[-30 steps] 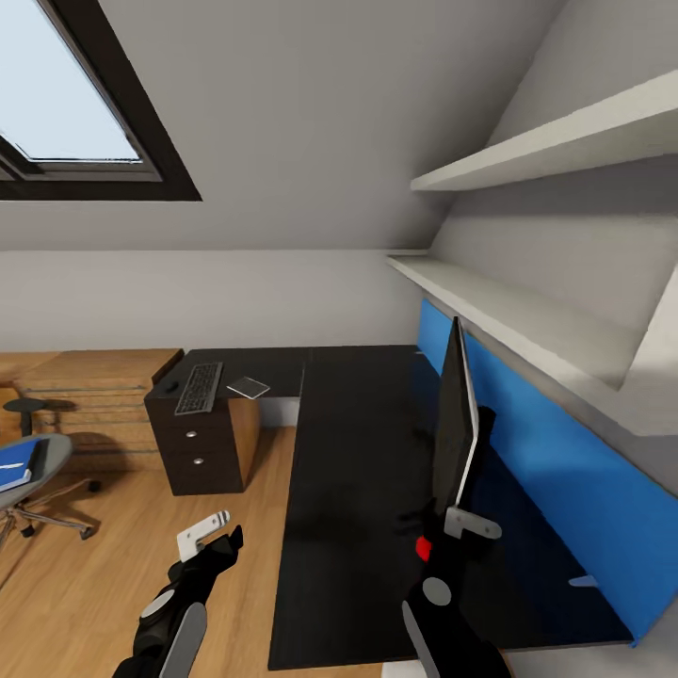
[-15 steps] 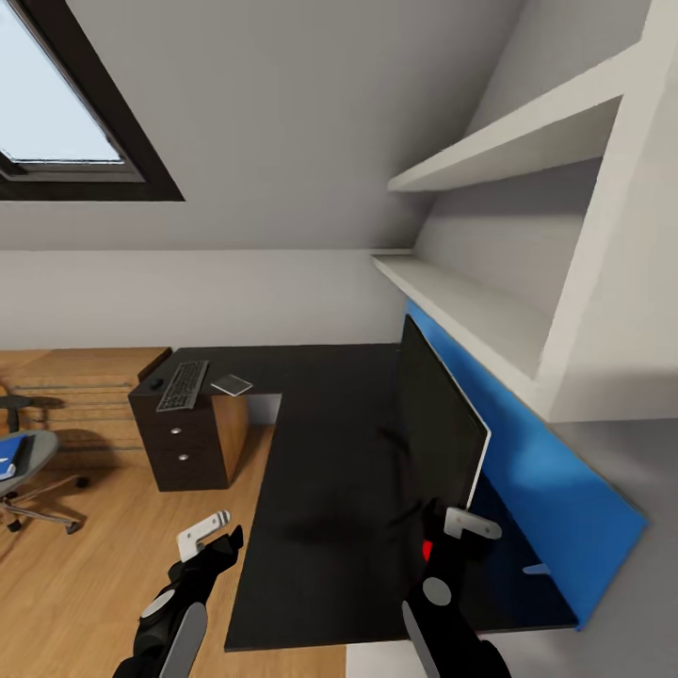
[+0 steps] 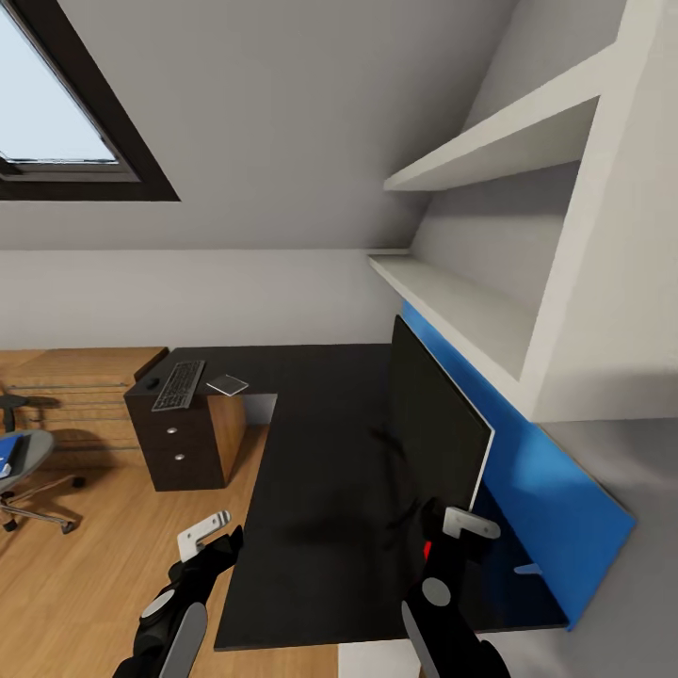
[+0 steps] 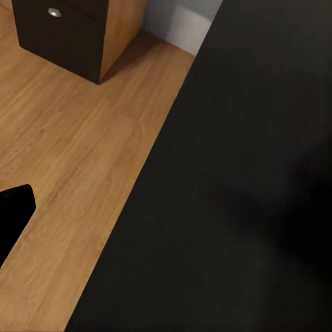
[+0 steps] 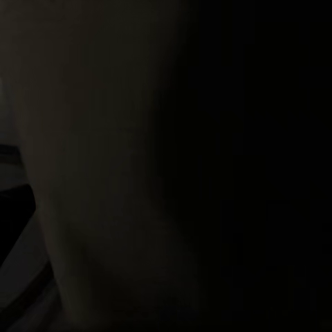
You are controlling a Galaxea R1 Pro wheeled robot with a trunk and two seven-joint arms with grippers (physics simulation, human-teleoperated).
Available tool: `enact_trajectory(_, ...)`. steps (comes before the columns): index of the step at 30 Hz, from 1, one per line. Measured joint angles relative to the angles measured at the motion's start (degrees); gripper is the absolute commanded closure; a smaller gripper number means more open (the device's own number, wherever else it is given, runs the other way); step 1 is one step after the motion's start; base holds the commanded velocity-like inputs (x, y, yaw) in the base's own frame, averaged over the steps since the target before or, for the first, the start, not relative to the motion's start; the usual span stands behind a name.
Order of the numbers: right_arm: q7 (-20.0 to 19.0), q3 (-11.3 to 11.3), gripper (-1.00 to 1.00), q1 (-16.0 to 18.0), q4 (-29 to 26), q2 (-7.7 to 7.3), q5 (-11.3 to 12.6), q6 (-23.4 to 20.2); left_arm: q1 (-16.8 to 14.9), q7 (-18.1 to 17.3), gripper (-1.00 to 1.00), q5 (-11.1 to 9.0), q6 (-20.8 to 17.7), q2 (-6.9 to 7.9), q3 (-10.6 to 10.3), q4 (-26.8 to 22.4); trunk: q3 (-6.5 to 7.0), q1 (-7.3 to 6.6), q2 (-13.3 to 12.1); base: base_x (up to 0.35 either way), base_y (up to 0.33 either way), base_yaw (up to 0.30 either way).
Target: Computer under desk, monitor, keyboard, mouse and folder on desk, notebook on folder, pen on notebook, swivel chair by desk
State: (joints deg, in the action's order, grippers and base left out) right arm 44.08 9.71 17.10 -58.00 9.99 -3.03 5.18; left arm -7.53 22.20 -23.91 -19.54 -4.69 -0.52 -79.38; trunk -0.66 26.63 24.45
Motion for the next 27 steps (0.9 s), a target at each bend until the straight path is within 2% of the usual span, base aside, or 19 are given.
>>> enact_trajectory(15, -0.16, 0.15, -1.0, 0.0, -0.07, 0.0, -0.06, 0.09, 0.0, 0.04, -1.0, 0.0, 0.0, -0.07, -0.04, 0.0, 0.0, 0.0, 0.0, -0.01, 0.0, 0.0)
enact_trajectory(27, -0.22, 0.17, -1.0, 0.0, -0.05, 0.0, -0.06, 0.11, 0.0, 0.04, -1.0, 0.0, 0.0, -0.07, -0.04, 0.0, 0.0, 0.03, -0.01, -0.3, 0.0, 0.0)
